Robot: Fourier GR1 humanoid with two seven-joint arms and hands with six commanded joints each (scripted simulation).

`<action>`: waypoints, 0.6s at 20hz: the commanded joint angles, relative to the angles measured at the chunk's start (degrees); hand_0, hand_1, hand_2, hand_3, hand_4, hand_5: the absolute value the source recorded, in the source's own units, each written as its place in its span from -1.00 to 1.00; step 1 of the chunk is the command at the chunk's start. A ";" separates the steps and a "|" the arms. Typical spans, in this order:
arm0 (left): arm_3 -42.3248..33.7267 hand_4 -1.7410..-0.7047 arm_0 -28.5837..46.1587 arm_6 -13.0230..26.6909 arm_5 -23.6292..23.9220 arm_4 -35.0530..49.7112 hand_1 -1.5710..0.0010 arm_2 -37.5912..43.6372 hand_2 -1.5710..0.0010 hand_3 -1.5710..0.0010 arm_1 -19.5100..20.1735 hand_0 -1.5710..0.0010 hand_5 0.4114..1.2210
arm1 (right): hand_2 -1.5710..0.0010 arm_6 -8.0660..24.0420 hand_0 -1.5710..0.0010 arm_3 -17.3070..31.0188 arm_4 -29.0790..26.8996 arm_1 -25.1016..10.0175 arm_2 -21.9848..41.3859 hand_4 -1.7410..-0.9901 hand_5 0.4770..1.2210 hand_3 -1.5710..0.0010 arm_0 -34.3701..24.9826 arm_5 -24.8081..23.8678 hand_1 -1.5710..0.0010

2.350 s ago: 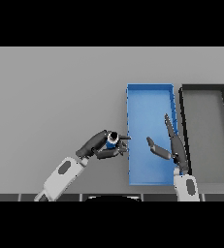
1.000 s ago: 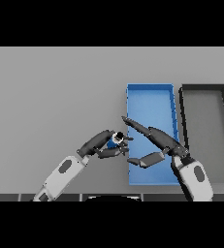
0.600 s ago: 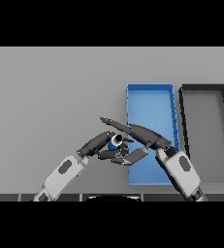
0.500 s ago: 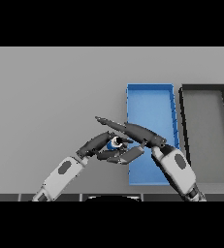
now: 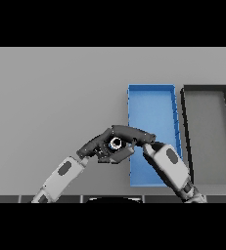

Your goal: Pick up the blue pipe and place it into the blue bin.

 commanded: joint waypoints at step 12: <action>0.23 -0.37 0.03 -2.32 -1.32 -1.27 -0.10 0.82 0.00 -0.09 0.49 -0.18 1.00 | -0.97 -6.96 -0.97 0.22 2.62 1.15 0.11 -0.32 0.91 -0.96 0.83 -0.55 -0.97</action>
